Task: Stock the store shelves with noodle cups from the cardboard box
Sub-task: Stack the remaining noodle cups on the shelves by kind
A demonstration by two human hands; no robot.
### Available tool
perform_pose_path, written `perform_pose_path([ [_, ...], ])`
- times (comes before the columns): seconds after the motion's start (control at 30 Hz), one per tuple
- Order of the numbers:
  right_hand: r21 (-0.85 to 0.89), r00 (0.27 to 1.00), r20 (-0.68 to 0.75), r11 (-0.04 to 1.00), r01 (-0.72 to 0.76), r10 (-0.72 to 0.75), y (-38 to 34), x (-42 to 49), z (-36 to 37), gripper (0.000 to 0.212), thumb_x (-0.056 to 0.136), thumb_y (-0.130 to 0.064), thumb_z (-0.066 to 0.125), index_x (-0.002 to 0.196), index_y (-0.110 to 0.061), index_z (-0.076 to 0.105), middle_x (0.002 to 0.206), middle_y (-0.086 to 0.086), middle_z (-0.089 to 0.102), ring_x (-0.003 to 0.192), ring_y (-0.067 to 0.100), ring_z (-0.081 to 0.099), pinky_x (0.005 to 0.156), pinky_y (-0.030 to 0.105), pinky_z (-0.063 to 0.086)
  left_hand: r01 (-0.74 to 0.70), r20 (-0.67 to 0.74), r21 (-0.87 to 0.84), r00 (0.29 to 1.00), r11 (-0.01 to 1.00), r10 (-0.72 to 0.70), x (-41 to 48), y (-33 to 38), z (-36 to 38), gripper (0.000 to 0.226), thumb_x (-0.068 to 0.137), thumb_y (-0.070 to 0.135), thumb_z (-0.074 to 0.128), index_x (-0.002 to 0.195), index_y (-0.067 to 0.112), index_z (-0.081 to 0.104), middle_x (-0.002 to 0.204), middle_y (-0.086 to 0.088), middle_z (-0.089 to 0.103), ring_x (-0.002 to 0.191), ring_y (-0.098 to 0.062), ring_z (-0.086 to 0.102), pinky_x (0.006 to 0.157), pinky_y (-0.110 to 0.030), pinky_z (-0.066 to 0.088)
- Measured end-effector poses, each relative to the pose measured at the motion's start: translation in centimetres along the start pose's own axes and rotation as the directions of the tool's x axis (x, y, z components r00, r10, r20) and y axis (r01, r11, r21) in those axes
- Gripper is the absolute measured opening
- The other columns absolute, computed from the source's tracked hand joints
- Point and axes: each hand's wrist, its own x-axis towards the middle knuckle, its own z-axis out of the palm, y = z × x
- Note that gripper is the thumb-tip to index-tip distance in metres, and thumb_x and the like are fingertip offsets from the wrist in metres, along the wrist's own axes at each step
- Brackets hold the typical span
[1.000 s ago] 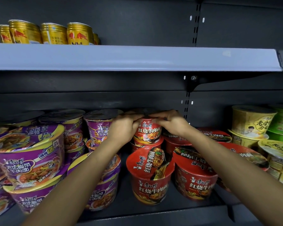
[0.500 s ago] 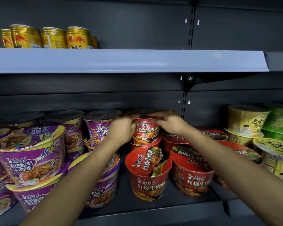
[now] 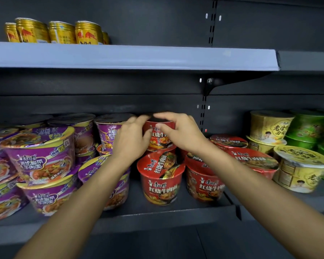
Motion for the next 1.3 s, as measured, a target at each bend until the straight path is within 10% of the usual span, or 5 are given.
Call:
perform_pose_path([
  [0.6,0.218,0.971,0.21,0.973,0.071,-0.117,-8.0,-13.7,4.2,0.033,0.09,-0.021,0.062,0.123,-0.02,0.064,0.108,-0.016,0.068,0.099,-0.012,0.056,0.091,0.013,0.043,0.14,-0.06,-0.027,0.988,0.99,-0.142,-17.5,1.0,-7.6,0.05,0.08,0.034,0.046,0.126,0.019,0.059,0.12,-0.008,0.065,0.108,-0.03,0.06,0.087,-0.041,0.049],
  [0.8,0.263,0.936,0.301,0.96,0.1,-0.181,-10.3,-16.8,9.0,0.032,0.09,-0.023,0.061,0.122,-0.019,0.065,0.121,-0.004,0.066,0.115,0.008,0.057,0.1,0.024,0.043,0.231,-0.065,-0.008,0.971,0.973,-0.231,-23.8,-2.0,-9.3,0.036,0.086,0.031,0.05,0.115,0.015,0.064,0.108,-0.005,0.069,0.098,-0.027,0.063,0.077,-0.038,0.05],
  [1.3,0.383,0.736,0.665,0.905,-0.186,-0.13,-13.5,-29.0,31.5,0.03,0.09,-0.016,0.062,0.119,-0.014,0.066,0.118,-0.003,0.067,0.113,0.009,0.059,0.099,0.023,0.044,0.622,0.155,0.144,0.754,0.77,-0.638,-44.5,-16.0,-8.6,0.037,0.085,0.037,0.047,0.109,0.016,0.068,0.106,-0.001,0.071,0.093,-0.029,0.067,0.079,-0.041,0.053],
])
